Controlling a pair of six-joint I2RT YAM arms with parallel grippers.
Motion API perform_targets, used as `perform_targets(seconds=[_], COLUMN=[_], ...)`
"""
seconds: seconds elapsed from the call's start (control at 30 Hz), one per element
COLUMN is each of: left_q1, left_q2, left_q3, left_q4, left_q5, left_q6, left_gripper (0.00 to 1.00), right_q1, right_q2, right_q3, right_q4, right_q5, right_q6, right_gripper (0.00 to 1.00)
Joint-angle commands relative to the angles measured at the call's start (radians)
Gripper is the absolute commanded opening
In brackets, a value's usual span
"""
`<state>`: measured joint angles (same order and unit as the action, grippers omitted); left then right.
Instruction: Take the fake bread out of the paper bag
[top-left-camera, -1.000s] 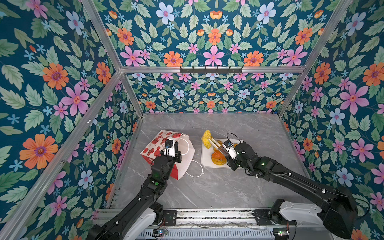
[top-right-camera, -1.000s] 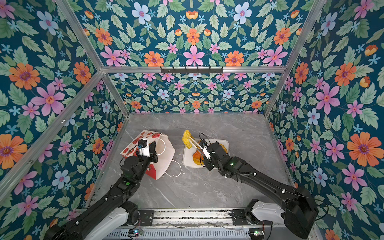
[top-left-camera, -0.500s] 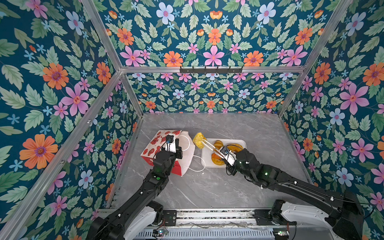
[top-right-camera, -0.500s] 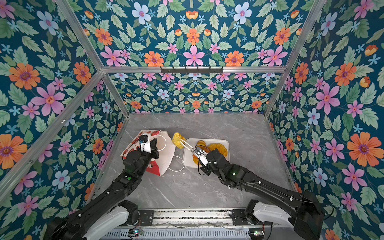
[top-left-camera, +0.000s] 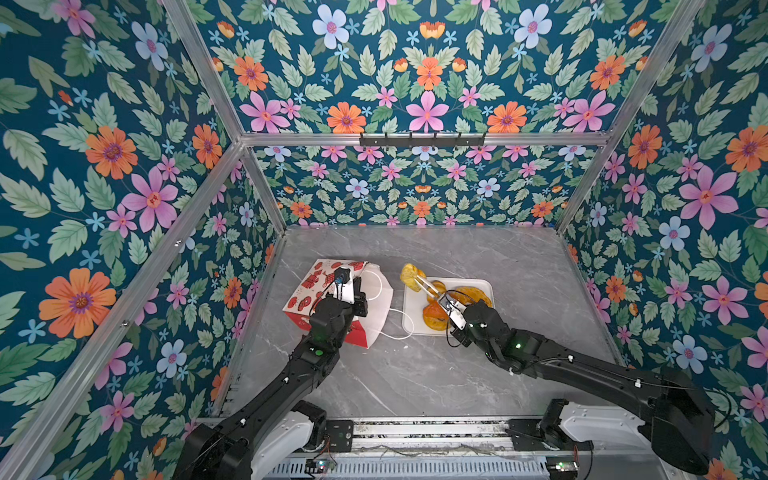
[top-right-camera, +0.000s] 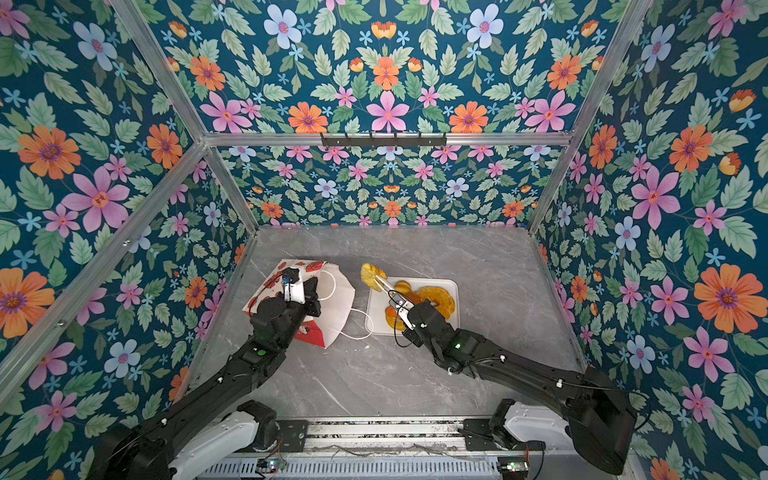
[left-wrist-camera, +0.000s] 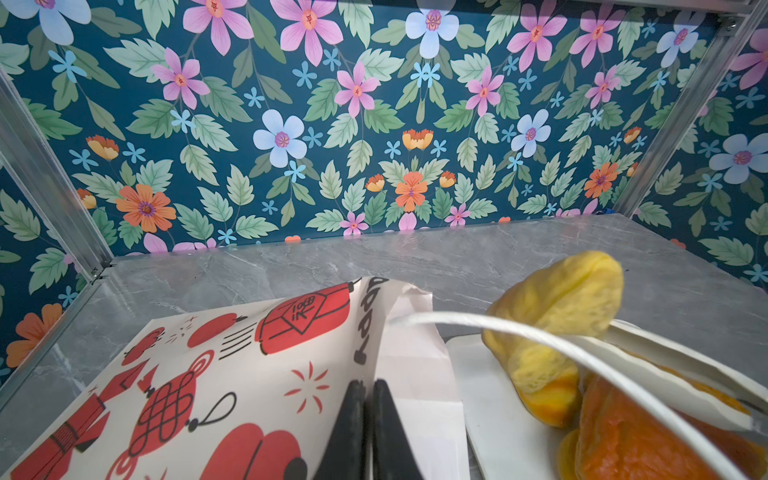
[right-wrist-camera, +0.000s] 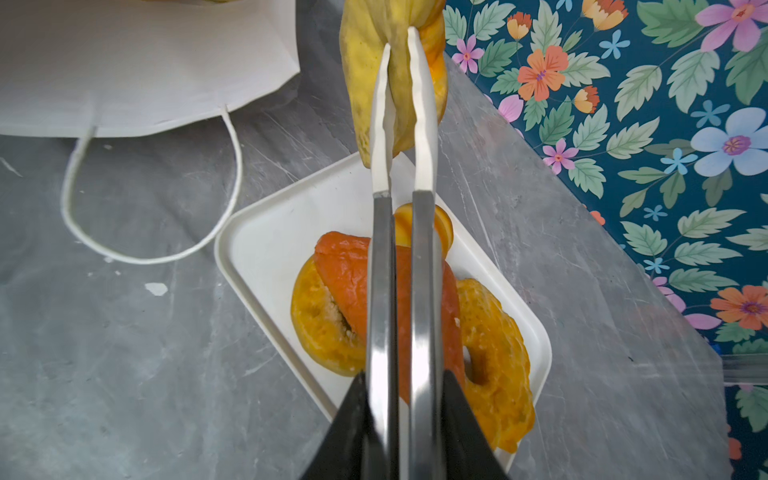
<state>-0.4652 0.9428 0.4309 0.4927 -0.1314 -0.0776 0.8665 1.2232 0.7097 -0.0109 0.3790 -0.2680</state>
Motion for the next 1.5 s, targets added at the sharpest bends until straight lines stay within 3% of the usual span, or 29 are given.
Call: perform_targets(seconds=[0.0,0.3,0.5,0.67,1.1,1.47], left_q1=[0.000,0.000,0.002,0.001,0.003,0.003], left_q2=[-0.016,-0.023,-0.015,-0.012,0.024,0.207], left_q3=[-0.001,-0.016,-0.023,-0.030,-0.013,0.079], left_q4=[0.002,-0.001,0.016,0.028,0.026,0.077], left_q5=[-0.002,-0.005,0.005,0.004,0.023,0.101], left_q6=[-0.005,-0.002,-0.001,0.004,-0.031,-0.094], left_gripper=[0.09,0.09,0.09,0.09,0.10,0.10], right_q1=[-0.012,-0.027,-0.031,-0.029,-0.031,-0.031], right_q2=[0.034,0.048,-0.052,-0.130,0.115,0.197], right_q3=[0.023,0.079,0.087,0.068,0.120,0.140], right_q4=[0.105,0.012,-0.138,-0.163,-0.015,-0.005], right_q5=[0.020,0.039,0.152,0.117,0.024,0.024], right_q6=[-0.019,-0.021,0.021,0.046,-0.028,-0.027], right_gripper=[0.19,0.19,0.19,0.19,0.20,0.24])
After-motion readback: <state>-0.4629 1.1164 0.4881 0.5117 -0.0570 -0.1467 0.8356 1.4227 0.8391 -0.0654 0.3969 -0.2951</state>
